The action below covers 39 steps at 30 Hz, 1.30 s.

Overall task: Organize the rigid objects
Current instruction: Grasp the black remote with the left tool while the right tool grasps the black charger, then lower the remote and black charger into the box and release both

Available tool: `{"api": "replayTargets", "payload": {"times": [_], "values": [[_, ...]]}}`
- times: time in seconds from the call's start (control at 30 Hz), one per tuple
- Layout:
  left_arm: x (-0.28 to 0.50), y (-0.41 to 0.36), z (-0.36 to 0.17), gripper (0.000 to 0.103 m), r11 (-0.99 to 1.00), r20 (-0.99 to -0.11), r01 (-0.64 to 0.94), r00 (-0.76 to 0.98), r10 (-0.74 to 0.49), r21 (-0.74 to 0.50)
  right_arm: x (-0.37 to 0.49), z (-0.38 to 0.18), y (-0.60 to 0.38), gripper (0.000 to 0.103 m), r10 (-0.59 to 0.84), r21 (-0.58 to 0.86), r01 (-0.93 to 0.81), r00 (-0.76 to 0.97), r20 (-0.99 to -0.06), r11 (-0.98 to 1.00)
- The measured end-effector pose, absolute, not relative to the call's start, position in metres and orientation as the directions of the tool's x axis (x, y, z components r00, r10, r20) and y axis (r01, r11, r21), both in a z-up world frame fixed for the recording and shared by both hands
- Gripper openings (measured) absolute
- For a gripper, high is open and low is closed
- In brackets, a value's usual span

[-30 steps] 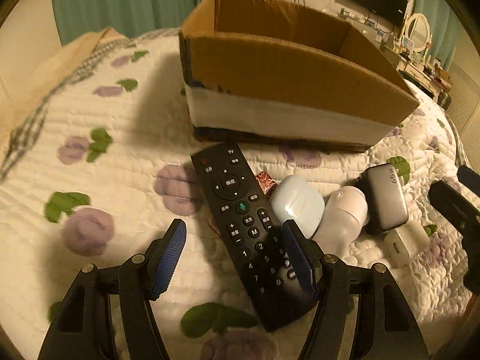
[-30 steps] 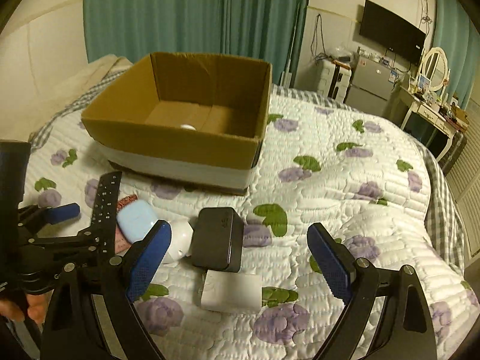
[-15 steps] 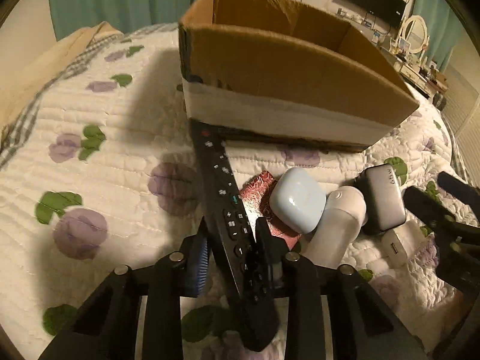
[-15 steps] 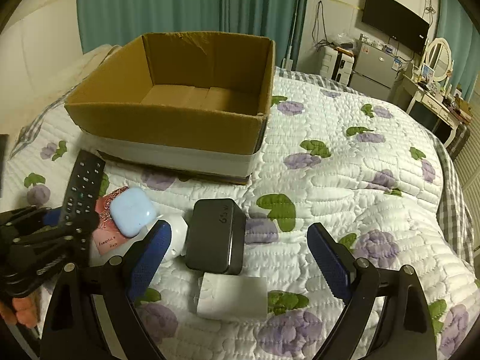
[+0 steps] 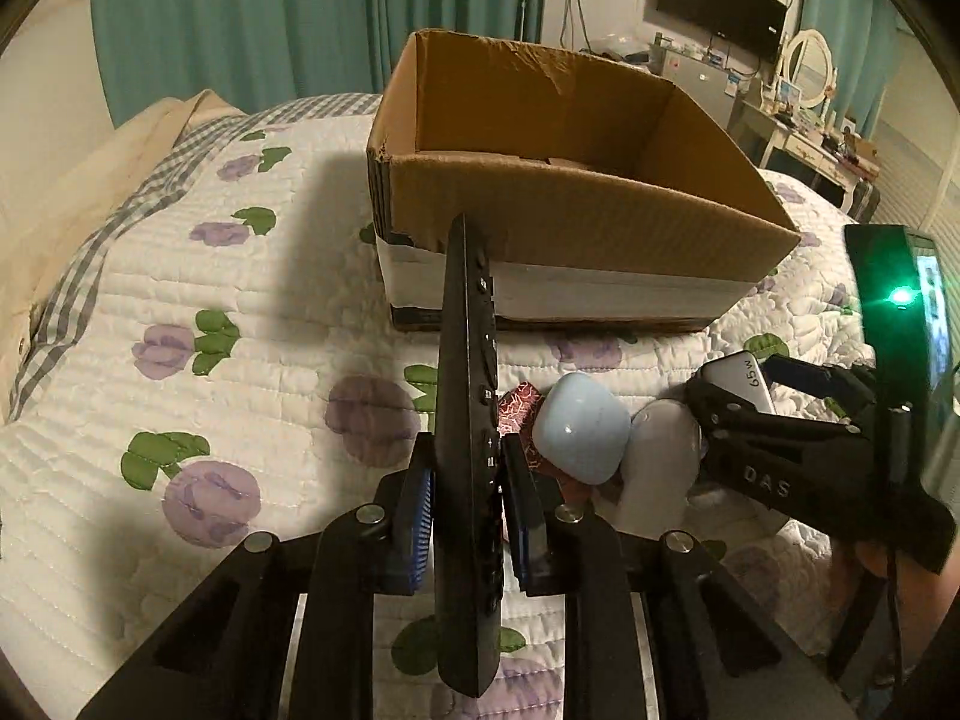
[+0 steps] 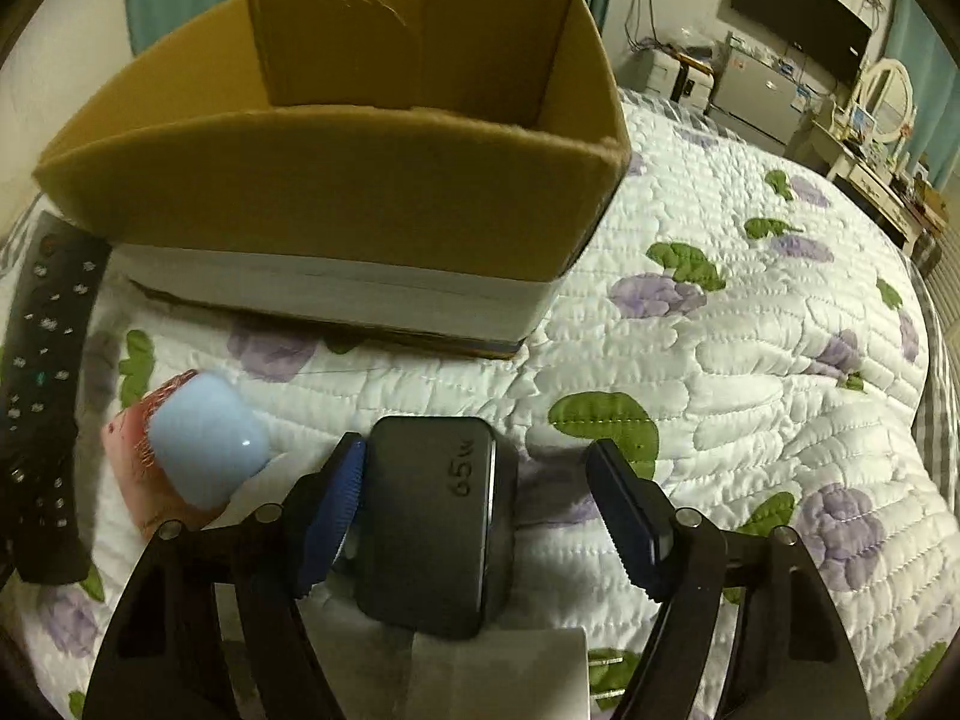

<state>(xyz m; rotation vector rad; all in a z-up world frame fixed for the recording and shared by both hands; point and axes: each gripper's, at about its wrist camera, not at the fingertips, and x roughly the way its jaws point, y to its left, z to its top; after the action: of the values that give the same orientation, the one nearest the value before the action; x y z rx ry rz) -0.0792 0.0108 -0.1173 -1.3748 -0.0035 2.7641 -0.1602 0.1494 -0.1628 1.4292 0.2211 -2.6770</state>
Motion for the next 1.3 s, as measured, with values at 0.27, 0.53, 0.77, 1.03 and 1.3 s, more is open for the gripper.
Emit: {"api": "replayTargets", "payload": {"times": [0.27,0.53,0.77,1.03,1.3], "values": [[-0.071,0.012,-0.103,0.021,-0.998,-0.774,-0.055,-0.632,0.04,-0.006,-0.15,-0.166,0.14,0.042,-0.02,-0.106,0.185,-0.575,-0.818,-0.977],[-0.058,0.019,-0.065,0.021,-0.997,-0.729,-0.079,-0.682,0.061,-0.009,-0.117,-0.102,0.15,0.042,-0.114,-0.034,0.204,-0.666,-0.737,-0.978],[-0.065,0.032,-0.03,0.021,-0.993,-0.683,-0.116,-0.725,0.089,-0.006,-0.117,-0.036,0.157,0.042,-0.161,-0.011,0.223,-0.736,-0.658,-0.975],[-0.12,0.04,0.001,0.021,-0.992,-0.635,-0.129,-0.767,0.091,0.014,-0.154,0.019,0.165,0.042,-0.184,-0.031,0.247,-0.796,-0.576,-0.968],[-0.19,0.043,-0.006,0.021,-0.993,-0.645,-0.11,-0.762,0.056,0.044,-0.193,0.027,0.149,0.041,-0.207,-0.04,0.276,-0.801,-0.562,-0.96]]}}
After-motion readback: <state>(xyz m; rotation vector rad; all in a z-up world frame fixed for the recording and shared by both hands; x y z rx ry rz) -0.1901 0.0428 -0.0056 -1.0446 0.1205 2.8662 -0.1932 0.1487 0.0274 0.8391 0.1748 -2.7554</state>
